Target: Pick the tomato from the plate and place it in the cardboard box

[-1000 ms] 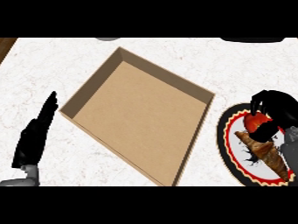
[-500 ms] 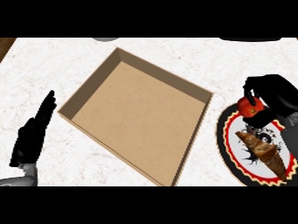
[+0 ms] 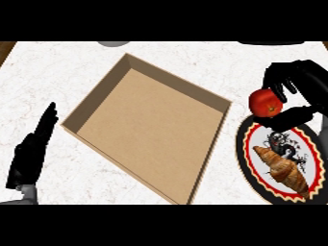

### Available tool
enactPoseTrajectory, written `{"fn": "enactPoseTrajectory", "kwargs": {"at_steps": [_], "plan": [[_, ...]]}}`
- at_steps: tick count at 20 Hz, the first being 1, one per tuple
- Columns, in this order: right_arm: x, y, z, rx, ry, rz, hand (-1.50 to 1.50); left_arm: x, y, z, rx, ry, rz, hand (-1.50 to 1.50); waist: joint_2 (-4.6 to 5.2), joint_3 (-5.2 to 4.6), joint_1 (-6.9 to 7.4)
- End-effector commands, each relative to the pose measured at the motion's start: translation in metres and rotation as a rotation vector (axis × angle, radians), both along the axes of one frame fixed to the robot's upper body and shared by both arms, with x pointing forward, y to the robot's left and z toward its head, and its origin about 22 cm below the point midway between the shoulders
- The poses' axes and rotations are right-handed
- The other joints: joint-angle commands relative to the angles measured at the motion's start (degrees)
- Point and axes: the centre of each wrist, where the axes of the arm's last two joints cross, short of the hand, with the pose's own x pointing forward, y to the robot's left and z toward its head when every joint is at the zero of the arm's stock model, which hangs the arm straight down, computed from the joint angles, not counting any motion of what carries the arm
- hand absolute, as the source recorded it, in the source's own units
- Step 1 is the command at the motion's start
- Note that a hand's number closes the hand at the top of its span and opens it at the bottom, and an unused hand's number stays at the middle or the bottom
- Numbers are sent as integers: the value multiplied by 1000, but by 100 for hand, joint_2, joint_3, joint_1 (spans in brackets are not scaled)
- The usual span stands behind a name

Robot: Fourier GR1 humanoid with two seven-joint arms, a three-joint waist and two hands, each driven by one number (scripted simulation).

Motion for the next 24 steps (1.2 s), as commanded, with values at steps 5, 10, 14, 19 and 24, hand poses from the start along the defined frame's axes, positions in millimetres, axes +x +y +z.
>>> {"fn": "enactPoseTrajectory", "kwargs": {"at_steps": [5, 10, 14, 19, 24], "plan": [[-9, 46, 59, 195, -27, 202, 150, -8, -4, 8, 9, -9, -9, 0, 8, -1, 52], [-22, 92, 75, 231, -11, 218, 150, 5, 4, -4, 9, -10, -12, 0, 22, -3, 35], [-21, 139, 91, 215, -11, 189, 150, -1, 1, -1, -2, 13, -24, 0, 20, -3, 69], [2, 187, 88, 151, 46, 194, 150, 7, -19, -8, 14, 1, -24, 0, 35, -3, 91], [12, 231, 59, 83, 109, 196, 150, -2, 0, -10, -16, 13, -23, 0, 39, -4, 121]]}}
